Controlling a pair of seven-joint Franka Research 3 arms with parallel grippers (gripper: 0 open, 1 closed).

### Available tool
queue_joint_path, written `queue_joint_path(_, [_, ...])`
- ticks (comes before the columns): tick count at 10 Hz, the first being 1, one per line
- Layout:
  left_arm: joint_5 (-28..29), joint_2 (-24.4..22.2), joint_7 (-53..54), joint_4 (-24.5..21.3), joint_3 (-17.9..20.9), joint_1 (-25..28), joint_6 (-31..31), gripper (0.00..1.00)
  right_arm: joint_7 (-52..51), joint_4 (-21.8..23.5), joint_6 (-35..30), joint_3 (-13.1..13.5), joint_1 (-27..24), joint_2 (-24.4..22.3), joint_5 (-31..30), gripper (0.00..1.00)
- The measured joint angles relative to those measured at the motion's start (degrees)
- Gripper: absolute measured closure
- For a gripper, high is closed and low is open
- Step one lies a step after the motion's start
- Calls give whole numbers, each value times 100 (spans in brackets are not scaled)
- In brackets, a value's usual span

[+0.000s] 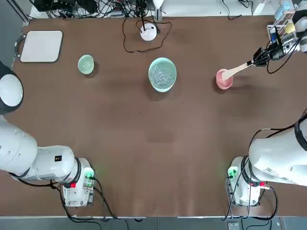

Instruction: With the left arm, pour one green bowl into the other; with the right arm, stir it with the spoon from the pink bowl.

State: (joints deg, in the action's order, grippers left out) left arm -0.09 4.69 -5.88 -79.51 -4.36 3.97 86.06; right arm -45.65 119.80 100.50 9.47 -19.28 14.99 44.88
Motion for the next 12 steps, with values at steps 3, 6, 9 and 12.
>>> queue_joint_path(3, [0,0,3,-1,1,1,0,0,-105,-2,-26,-27,-27,113,147,95])
queue_joint_path(6, [0,0,4,-1,2,1,0,0,-204,-2,-75,-34,-28,143,183,95])
queue_joint_path(9, [0,0,5,-1,2,2,0,0,-501,-1,-70,-34,-29,351,408,95])
queue_joint_path(12, [0,0,5,-1,2,2,0,0,-641,-7,-62,-33,-34,466,454,95])
